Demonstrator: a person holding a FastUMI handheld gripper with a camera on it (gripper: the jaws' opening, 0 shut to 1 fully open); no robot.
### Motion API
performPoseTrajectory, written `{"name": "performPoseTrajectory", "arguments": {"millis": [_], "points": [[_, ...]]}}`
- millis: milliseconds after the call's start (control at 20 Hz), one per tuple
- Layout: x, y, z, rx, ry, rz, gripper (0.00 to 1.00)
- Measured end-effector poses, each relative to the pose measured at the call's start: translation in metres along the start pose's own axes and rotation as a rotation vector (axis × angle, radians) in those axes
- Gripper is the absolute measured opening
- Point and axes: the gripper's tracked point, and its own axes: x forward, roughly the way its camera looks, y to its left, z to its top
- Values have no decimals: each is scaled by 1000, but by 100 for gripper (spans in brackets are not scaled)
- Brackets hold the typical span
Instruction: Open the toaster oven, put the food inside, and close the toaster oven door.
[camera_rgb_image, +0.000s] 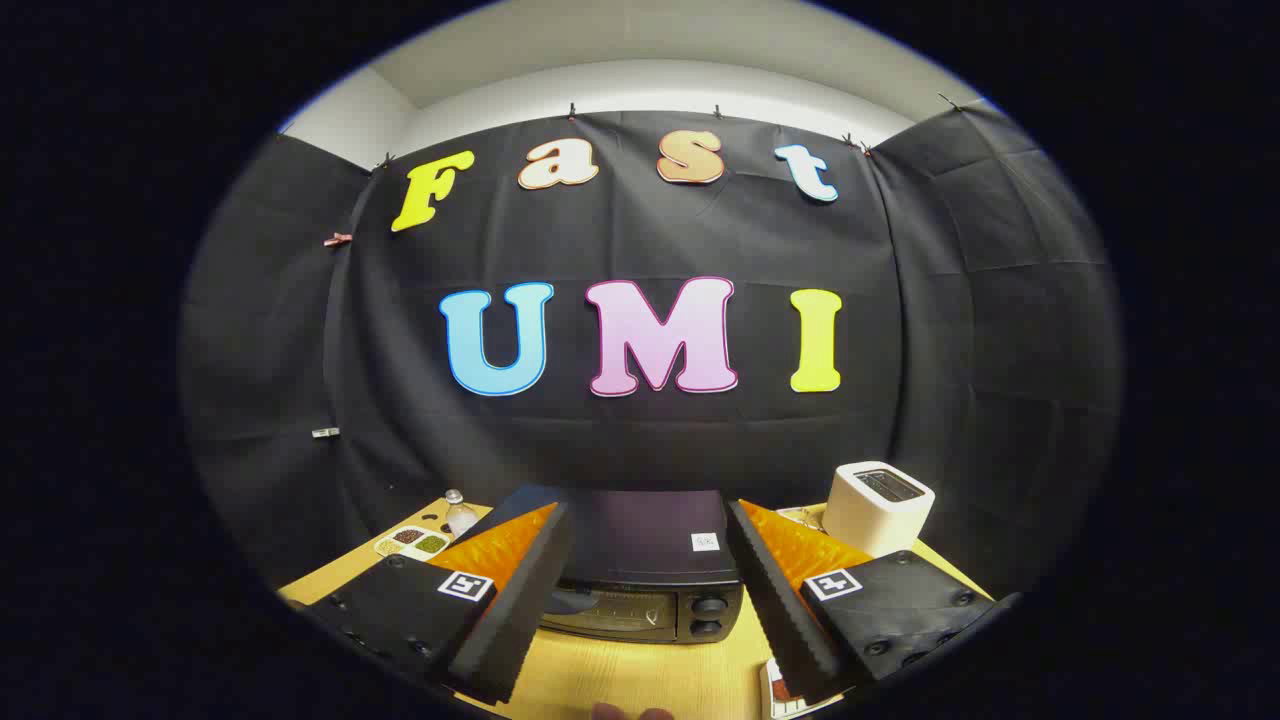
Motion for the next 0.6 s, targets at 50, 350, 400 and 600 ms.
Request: {"name": "performPoseTrajectory", "arguments": {"millis": [50,350,400,600], "points": [[0,0,-1,4,1,-1,97],[0,1,-1,8,12,1,98],[0,0,-2,10,12,2,98],[-2,-1,-2,13,13,-1,98]]}}
